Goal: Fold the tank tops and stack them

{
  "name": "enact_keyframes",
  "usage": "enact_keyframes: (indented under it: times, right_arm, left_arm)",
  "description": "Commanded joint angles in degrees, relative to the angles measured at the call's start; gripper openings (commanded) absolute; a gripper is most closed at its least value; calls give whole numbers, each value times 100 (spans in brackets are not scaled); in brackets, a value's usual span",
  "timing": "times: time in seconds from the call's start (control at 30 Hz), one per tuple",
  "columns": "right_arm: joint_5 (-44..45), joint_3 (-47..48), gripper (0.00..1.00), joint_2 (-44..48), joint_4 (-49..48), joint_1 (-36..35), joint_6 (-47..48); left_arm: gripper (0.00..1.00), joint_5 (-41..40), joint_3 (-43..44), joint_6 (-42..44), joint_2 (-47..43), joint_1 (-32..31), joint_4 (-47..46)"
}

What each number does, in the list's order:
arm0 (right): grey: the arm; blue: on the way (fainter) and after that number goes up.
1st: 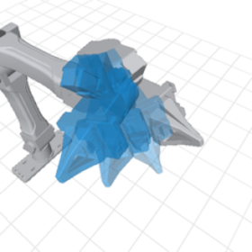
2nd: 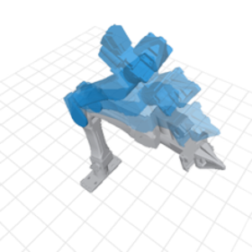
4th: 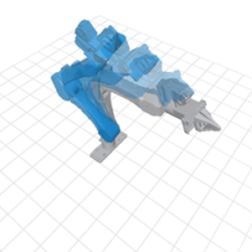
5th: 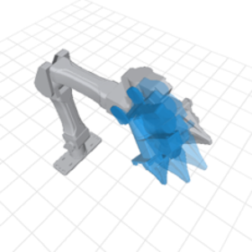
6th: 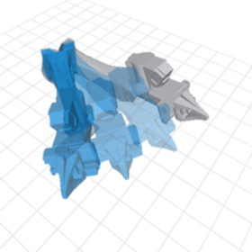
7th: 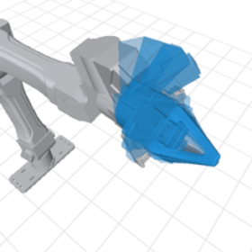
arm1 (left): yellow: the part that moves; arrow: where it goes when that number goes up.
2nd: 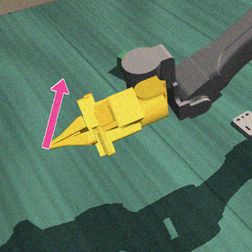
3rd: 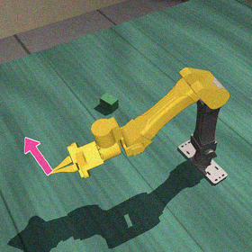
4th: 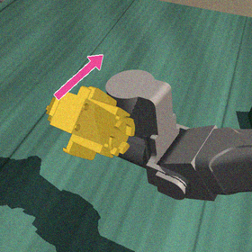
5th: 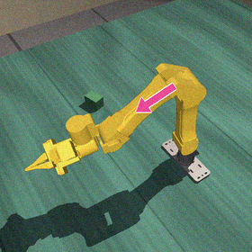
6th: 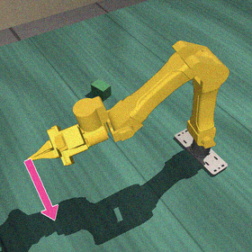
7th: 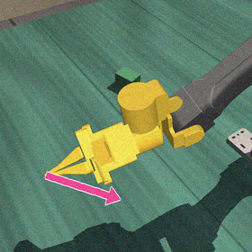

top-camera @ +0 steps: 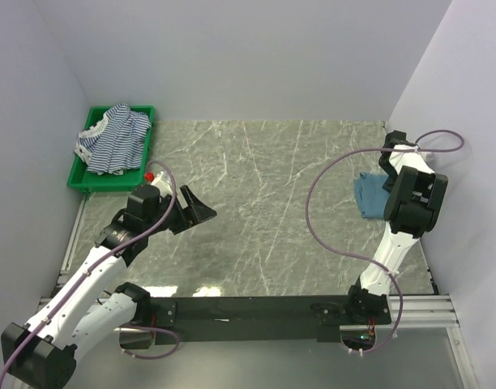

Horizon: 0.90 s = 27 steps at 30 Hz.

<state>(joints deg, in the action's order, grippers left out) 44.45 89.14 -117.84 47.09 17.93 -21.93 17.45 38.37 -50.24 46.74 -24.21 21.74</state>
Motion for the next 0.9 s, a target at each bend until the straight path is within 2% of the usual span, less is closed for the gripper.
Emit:
enact_keyframes:
  times: [0.0,0.07,0.17,0.23,0.33,0.4,0.43,0.47,0.5,0.57,0.7,0.8,0.87]
  right_arm:
    - [-348,-116,80,743,257,-219,-627]
    - [-681,-432,80,1147,30,-473,-690]
    - [-849,-915,81,2138,-409,-1290,-725]
    - [-1094,-1433,81,2589,-647,-2098,-778]
    - [-1841,-2152,81,3380,-1165,-3063,-927]
    - [-2009,-2479,81,3855,-1544,-3523,-1075]
    - [-2506,-2785,82,3970,-1780,-3908,-920]
    - [-2789,-2910,82,4101,-1922,-4329,-892]
    - [-2792,-2911,82,4103,-2019,-4333,-892]
    - [-3160,-2999,82,4120,-2186,-4596,-768]
    - [-3688,-3035,82,3989,-2572,-5264,-681]
    - [-4039,-3113,82,3971,-2844,-5440,-654]
    - [-4067,-3149,82,3979,-2898,-5529,-602]
  left_arm:
    - [85,-233,302,5,2,21,-126]
    - [85,-382,364,-91,63,56,-117]
    - [85,-707,574,-162,256,127,-29]
    - [85,-979,733,-197,466,214,59]
    - [86,-1717,1215,-284,948,520,286]
    - [86,-2340,1724,-337,1266,767,418]
    - [87,-2682,1944,-338,1633,951,584]
    - [88,-3512,2912,-320,2280,1379,725]
    - [88,-3677,2922,-320,2287,1384,727]
    - [88,-4055,3734,-311,3037,1838,954]
    - [88,-4460,4959,-197,4393,2551,1296]
    - [88,-4610,5837,-12,5518,2973,1595]
    - [86,-4341,6355,250,6292,3245,1589]
